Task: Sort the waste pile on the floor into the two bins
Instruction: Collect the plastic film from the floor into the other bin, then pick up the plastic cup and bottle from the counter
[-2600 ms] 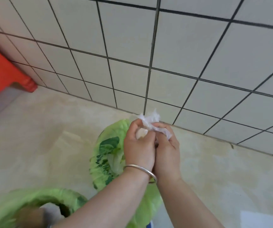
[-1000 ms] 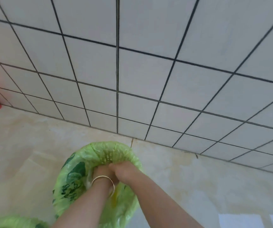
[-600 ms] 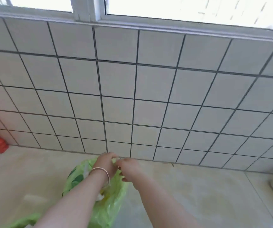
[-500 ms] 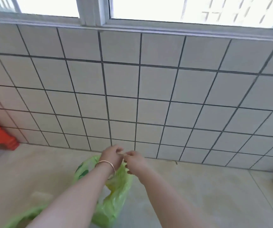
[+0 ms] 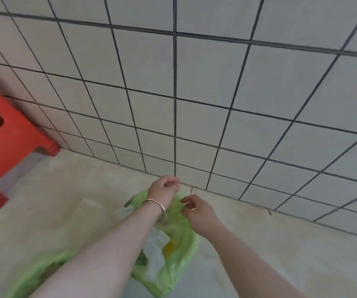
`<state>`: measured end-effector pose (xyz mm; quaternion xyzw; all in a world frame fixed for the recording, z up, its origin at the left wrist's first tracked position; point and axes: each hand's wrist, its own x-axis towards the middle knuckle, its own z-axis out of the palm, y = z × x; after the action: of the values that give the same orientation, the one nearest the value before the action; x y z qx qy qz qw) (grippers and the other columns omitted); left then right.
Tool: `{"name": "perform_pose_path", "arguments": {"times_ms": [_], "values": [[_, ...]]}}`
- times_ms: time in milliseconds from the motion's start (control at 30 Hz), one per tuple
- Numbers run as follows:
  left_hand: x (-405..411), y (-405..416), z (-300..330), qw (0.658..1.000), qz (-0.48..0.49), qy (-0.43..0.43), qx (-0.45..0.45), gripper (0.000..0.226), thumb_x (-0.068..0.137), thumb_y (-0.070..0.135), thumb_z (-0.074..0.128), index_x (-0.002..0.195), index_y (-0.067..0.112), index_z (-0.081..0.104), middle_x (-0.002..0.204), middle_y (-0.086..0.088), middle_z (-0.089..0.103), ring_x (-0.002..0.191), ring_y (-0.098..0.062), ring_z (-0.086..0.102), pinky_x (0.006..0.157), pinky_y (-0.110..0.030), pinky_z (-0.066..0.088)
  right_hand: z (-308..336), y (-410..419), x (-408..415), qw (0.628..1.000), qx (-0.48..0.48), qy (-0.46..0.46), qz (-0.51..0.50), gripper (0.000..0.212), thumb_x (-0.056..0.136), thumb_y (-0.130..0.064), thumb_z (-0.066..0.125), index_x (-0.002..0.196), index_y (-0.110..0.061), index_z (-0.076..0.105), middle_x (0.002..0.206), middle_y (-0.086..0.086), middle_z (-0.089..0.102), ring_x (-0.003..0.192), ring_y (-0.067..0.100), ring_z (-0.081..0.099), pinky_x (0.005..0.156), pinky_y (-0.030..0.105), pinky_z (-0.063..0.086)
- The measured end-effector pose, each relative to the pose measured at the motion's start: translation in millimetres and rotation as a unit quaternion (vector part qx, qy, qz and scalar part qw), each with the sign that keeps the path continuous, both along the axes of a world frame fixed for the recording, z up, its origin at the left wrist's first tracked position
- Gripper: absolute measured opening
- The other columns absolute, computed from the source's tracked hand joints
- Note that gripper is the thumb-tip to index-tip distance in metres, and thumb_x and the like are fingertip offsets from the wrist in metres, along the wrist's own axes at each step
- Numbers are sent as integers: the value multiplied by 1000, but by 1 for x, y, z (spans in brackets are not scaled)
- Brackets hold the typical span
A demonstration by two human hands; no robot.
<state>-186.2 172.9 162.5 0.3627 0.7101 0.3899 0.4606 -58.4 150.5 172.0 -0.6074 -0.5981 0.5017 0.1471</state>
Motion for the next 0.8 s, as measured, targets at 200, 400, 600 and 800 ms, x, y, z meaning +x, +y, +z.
{"name": "perform_pose_path", "arguments": {"times_ms": [200,400,600,800], "values": [[-9,59,-30,983,61,-172,-35,17,89,8,56,85,23,61,87,-1,62,79,-11,60,65,-24,47,-31,33,-28,988,-5,-19,156,13,91,-25,53,95,-21,64,95,-5,61,83,9,53,70,20,40],[4,68,-56,994,-5,-106,-31,20,86,12,59,81,31,63,87,1,61,87,-15,61,67,-21,50,-70,21,-53,956,-94,-45,275,39,81,-41,63,111,-17,58,114,1,62,83,13,58,74,28,45],[9,56,-39,1000,-25,-12,0,26,85,15,61,73,38,62,77,8,62,75,-10,58,78,-24,48,-71,27,-58,965,-84,-163,186,31,88,-31,47,108,-11,61,111,8,64,84,21,55,69,25,41],[14,17,49,999,-28,-21,-28,32,85,9,59,72,38,61,72,12,60,68,2,55,71,-6,43,11,14,-40,945,-101,-243,193,35,91,-28,46,124,-21,53,131,2,52,115,22,57,87,28,46]]}}
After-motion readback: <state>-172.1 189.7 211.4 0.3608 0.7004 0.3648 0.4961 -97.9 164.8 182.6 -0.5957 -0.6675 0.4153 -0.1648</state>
